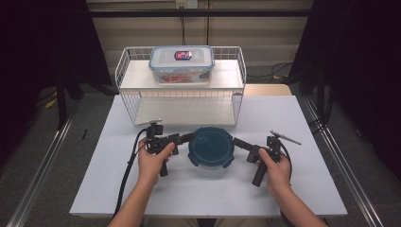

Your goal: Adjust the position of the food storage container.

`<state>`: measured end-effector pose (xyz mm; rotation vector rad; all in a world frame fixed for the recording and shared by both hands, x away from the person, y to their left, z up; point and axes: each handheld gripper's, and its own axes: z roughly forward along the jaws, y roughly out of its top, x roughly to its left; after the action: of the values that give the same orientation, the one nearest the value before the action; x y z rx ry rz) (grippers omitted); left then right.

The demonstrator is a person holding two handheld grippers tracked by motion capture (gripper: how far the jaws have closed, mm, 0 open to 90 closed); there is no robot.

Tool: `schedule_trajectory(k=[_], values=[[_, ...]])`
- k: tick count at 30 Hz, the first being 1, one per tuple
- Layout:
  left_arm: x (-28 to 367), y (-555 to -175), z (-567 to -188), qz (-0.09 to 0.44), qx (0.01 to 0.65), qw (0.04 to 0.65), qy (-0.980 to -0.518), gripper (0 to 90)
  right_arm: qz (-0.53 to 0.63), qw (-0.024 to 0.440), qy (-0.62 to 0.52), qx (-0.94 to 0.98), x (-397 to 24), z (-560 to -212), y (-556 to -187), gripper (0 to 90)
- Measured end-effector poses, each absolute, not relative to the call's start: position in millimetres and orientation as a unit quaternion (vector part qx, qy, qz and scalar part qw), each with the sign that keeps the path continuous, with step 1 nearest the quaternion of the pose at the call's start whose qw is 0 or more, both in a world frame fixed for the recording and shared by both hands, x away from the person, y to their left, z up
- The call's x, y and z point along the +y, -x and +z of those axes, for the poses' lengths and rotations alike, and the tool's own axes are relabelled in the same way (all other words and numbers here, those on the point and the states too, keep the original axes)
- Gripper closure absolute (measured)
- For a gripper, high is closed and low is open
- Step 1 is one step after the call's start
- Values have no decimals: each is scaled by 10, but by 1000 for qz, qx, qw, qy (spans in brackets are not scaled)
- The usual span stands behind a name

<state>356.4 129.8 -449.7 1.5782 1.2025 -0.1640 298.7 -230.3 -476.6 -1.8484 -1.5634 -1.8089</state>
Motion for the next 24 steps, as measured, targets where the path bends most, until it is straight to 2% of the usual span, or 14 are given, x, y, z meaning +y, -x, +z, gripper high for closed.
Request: schedule_trajectory(k=[2, 3, 6, 7, 14, 24], values=[[1296, -3552, -4538, -79, 515, 547, -655, 231, -600, 69, 610, -513, -2283, -4779, -2984, 495], [1303, -3547, -4566, -81, 520, 552, -646, 288, -597, 73, 608, -519, -2267, -4794, -2979, 497], [1285, -3538, -4607, -74, 527, 546, -648, 318, -597, 78, 609, -517, -2255, -4814, -2980, 508], [1280, -3534, -4610, -77, 527, 547, -647, 357, -595, 80, 612, -516, -2246, -4830, -2979, 529], [1280, -3507, -4660, -73, 540, 548, -635, 404, -597, 88, 615, -508, -2203, -4854, -2983, 590], [1241, -3479, -4699, -86, 546, 547, -629, 450, -595, 82, 621, -504, -2184, -4894, -2996, 613]])
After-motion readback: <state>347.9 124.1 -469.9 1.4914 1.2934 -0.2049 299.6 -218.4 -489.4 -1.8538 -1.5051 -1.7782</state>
